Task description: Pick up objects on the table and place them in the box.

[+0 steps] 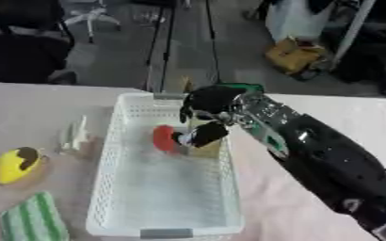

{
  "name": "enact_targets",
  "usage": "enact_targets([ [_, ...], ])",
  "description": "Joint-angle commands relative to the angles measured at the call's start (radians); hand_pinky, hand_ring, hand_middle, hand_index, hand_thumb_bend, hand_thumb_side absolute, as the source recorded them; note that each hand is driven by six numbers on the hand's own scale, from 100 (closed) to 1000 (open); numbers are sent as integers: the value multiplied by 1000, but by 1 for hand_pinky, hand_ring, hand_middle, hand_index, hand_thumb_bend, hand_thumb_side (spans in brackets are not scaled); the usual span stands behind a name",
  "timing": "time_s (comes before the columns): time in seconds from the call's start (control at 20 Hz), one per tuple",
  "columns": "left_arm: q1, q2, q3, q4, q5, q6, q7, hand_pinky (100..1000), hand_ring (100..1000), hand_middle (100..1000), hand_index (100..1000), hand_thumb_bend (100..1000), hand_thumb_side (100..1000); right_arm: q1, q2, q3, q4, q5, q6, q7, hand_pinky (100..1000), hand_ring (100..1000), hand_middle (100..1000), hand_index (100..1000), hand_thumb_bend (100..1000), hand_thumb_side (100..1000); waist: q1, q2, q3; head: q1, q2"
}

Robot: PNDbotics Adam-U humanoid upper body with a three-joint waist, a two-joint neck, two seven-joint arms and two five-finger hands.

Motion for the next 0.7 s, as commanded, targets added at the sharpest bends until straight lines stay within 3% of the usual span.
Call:
enact_targets([
  [0.05,-8,14,2,-15,-3,2,2,965,971,886,898,292,1000,-17,-13,-11,-2,6,-8,10,970,961,753,845,364,1000,7,-17,-2,-1,-11],
  [0.45,0,20,3,-15,-5,5,2,965,971,887,898,298,1000,-23,-48,-23,-61,-33,14,18,973,972,805,873,386,1000,10,-27,-12,6,0],
  [0.7,10,24,6,-15,-9,8,5,966,971,887,899,299,1000,-7,-143,-75,-247,-132,89,2,966,975,790,865,364,1000,15,-36,-27,16,11],
])
